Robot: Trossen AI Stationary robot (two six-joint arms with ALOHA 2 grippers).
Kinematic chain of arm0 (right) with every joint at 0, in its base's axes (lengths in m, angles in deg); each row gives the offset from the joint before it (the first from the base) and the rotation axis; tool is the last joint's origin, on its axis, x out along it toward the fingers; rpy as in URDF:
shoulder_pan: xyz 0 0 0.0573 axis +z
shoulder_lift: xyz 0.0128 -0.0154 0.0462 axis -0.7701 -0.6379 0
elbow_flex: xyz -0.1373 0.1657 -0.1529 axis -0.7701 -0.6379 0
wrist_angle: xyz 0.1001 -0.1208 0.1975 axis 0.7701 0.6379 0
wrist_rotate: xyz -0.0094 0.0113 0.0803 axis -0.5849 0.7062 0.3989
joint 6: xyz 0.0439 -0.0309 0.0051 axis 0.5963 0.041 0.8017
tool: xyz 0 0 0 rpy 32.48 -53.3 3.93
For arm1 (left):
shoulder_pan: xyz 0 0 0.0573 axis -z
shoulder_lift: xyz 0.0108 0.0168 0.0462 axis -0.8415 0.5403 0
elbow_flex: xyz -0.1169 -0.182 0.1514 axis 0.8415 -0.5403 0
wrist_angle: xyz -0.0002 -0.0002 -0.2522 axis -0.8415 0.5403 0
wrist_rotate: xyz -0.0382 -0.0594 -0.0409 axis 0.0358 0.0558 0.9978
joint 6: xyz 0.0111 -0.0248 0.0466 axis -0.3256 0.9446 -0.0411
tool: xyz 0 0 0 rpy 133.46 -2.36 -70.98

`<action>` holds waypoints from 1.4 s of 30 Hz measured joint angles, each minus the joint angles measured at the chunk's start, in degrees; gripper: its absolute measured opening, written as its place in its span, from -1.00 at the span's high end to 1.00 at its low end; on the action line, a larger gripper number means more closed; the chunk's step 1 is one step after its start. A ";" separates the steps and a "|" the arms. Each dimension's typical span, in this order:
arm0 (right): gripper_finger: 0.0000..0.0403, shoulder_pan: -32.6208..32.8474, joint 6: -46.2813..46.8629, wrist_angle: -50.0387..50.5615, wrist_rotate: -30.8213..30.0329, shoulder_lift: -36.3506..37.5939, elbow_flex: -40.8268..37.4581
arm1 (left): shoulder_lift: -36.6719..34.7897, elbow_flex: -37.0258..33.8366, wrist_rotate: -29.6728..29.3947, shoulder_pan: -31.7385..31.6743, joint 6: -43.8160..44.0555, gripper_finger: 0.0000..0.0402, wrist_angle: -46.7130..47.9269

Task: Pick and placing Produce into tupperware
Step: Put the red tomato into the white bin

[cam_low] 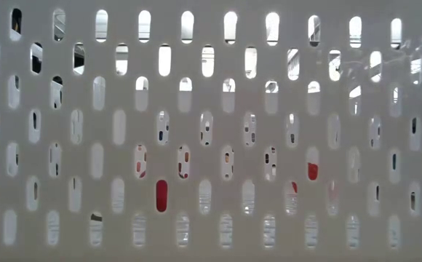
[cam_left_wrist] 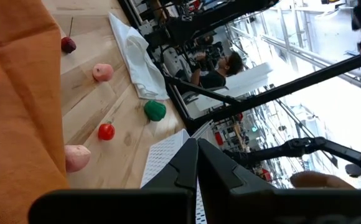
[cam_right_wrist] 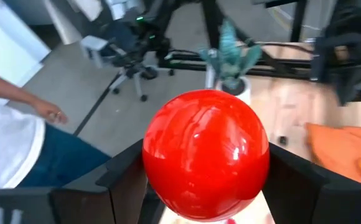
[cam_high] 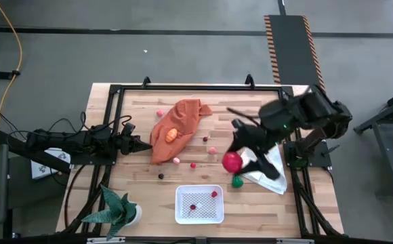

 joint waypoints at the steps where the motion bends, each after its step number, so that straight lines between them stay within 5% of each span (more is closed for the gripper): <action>1: -0.24 1.02 0.08 -0.15 0.00 0.00 0.00 | -0.01 0.00 0.00 0.00 -0.01 1.00 0.00; 12: -0.24 9.20 1.89 -4.36 -0.52 -0.12 0.00 | -0.01 0.00 -0.02 0.00 -0.01 1.00 0.00; 20: -0.24 13.22 1.82 -4.76 -8.10 -3.46 -0.04 | 0.02 -0.01 0.00 0.00 -0.01 1.00 0.02; 42: -0.24 13.80 8.04 -5.38 -16.33 -19.79 -0.11 | 0.00 0.00 0.00 0.00 0.01 1.00 0.00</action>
